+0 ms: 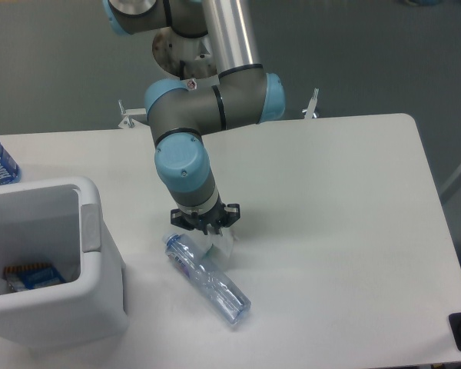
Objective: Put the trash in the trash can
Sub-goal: 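Close the gripper on the crumpled white tissue, then lift the tissue and carry it over the white bin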
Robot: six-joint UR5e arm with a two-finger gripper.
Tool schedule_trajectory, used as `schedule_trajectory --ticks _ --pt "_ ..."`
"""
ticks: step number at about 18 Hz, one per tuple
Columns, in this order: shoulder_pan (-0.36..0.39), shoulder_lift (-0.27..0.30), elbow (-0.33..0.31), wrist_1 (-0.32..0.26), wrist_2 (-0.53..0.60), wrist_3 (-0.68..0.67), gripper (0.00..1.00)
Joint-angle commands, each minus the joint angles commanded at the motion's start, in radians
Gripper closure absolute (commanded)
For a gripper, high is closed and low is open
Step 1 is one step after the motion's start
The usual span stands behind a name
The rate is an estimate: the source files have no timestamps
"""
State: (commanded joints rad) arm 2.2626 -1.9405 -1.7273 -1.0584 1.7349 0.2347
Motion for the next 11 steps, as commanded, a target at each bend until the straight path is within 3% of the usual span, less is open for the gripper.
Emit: schedule_trajectory --ticks 3,6,8,11 --pt "0.000 0.017 0.000 -0.002 0.000 0.012 1.00" --pt "0.002 0.052 -0.002 -0.006 0.002 0.130 1.00" --pt "0.012 0.107 0.011 -0.002 -0.005 0.222 1.00" --pt "0.055 0.182 0.079 0.005 -0.023 0.301 1.00"
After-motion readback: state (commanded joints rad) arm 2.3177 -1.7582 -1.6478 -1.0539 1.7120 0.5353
